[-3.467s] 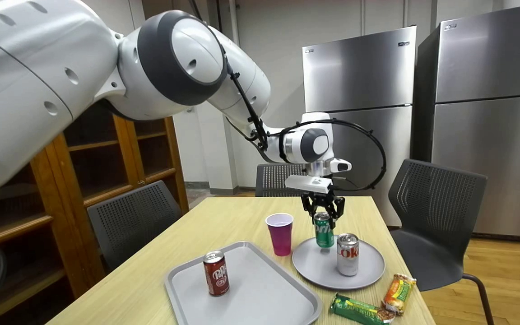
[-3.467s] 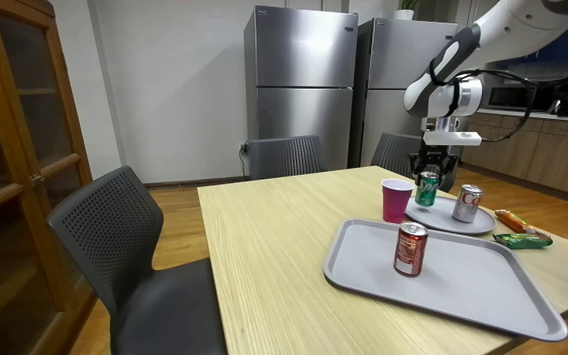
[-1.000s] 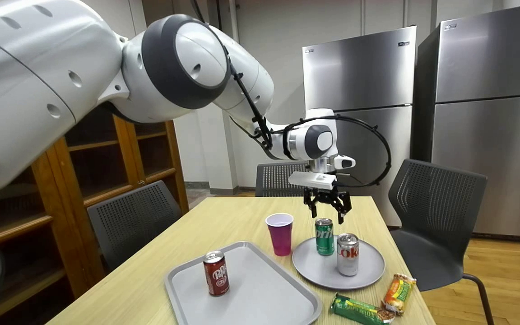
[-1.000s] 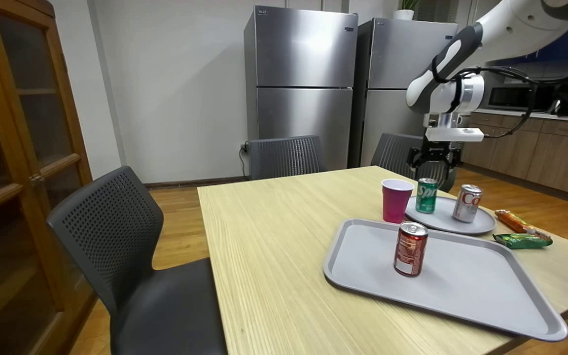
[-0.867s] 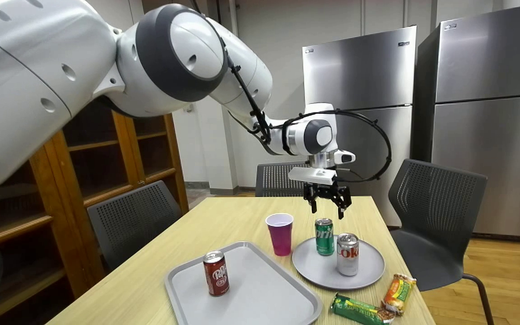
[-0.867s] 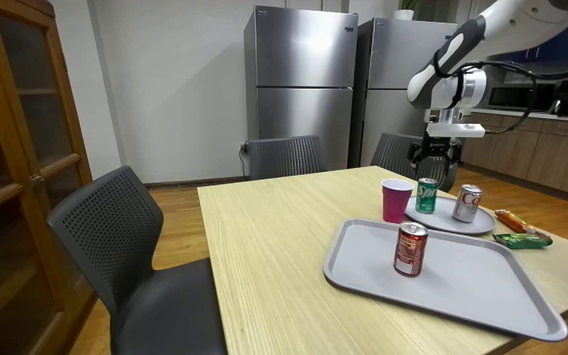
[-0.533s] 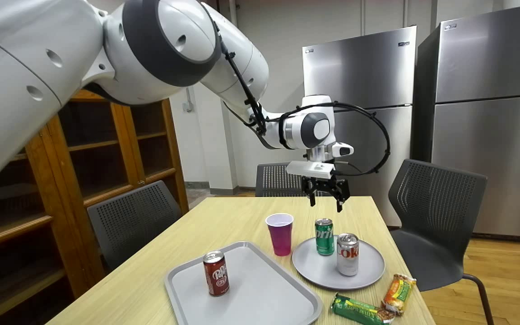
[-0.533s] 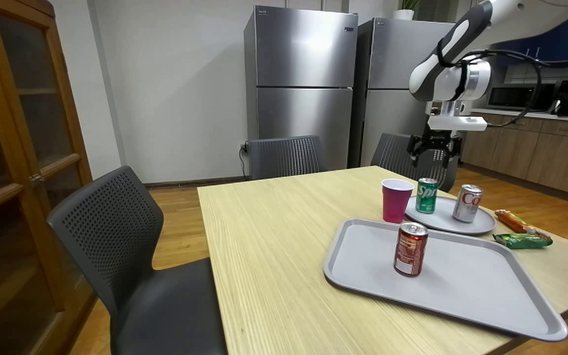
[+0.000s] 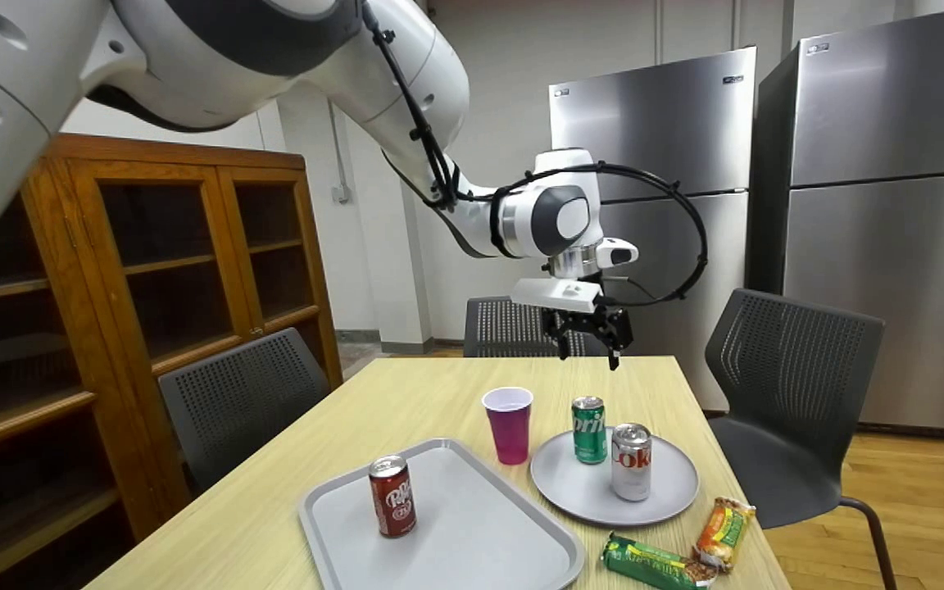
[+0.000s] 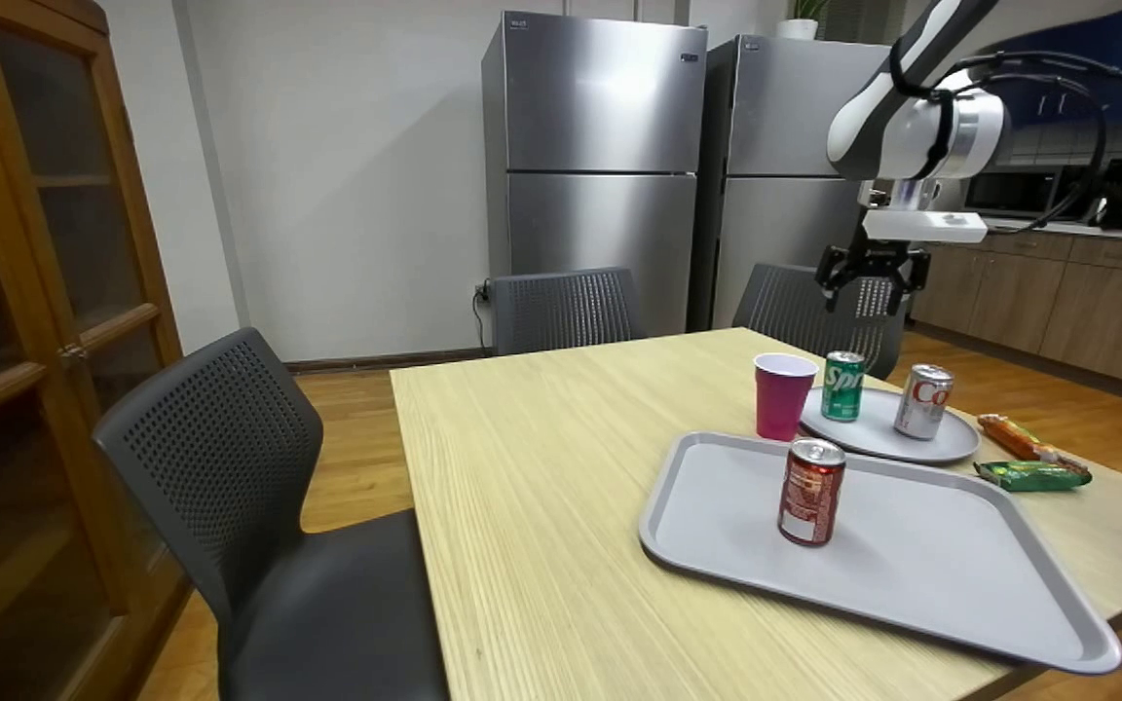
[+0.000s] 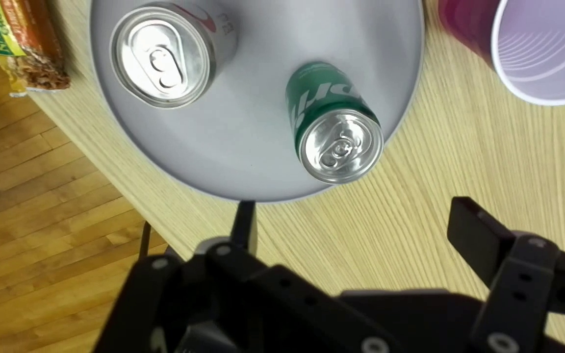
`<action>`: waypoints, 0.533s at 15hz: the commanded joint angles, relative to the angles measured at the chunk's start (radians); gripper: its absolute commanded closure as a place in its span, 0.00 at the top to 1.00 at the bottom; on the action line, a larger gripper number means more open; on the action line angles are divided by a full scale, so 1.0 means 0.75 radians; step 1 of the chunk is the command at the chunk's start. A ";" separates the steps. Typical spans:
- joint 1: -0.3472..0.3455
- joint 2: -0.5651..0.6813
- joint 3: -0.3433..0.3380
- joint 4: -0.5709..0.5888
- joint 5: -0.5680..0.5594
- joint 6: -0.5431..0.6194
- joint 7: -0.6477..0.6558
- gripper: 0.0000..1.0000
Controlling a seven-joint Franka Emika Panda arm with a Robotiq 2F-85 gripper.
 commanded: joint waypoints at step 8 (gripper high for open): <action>0.012 -0.327 -0.008 -0.416 0.005 0.123 -0.024 1.00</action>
